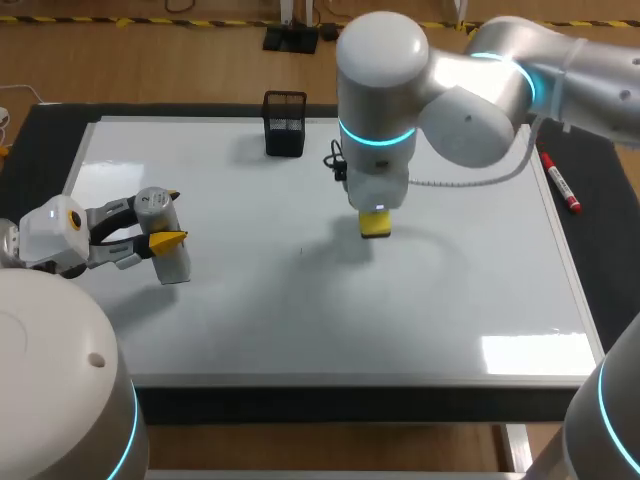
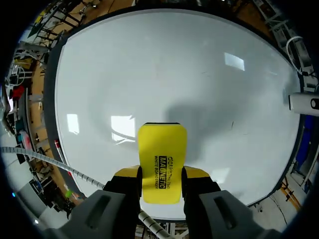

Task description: Pick up the inspection probe, press it on each red-marked spot on the whiteboard one by one, put down the probe, pick up the eraser, and wipe off all the red marks.

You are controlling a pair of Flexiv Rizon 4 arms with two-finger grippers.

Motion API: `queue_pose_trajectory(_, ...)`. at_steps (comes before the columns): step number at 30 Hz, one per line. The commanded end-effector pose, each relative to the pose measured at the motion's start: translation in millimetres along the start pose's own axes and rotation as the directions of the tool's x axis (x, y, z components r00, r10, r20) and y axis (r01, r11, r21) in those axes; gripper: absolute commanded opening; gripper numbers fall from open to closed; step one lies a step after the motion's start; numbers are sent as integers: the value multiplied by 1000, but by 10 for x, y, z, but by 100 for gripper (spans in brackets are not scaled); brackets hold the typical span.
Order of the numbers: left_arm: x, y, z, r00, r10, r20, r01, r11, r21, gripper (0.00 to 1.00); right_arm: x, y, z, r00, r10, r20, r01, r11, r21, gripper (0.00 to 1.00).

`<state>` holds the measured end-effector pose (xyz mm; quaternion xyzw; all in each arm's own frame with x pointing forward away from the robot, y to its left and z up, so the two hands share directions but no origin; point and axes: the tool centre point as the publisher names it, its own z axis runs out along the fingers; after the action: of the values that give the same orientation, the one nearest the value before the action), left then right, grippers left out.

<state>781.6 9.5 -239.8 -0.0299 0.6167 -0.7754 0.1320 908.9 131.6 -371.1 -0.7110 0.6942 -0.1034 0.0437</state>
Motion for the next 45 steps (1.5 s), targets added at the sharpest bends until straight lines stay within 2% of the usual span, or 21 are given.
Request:
queue_pose_trajectory(1, 4, -13, 2, 1000, 1, 1, -1, 1000, -1, 0, -103, -374, 133, 999, -8, -35, 6, 999, -41, 0)
queue_pose_trajectory(11, 4, -13, 2, 1000, 1, 1, -1, 1000, -1, 0, -70, -1044, 313, 1000, 7, 3, -7, 996, -89, 0)
queue_pose_trajectory(21, 4, -13, 2, 1000, 1, 1, -1, 1000, -1, 0, -185, -1480, 463, 1000, 15, 20, -13, 993, -114, 0)
queue_pose_trajectory(34, 4, -13, 2, 1000, 1, 1, -1, 1000, -1, 0, -164, -1753, 649, 999, 35, 14, -33, 989, -146, 0)
queue_pose_trajectory(45, 4, -13, 2, 1000, 1, 1, -1, 1000, -1, 0, -160, -1810, 724, 999, 53, 12, -51, 986, -157, 0)
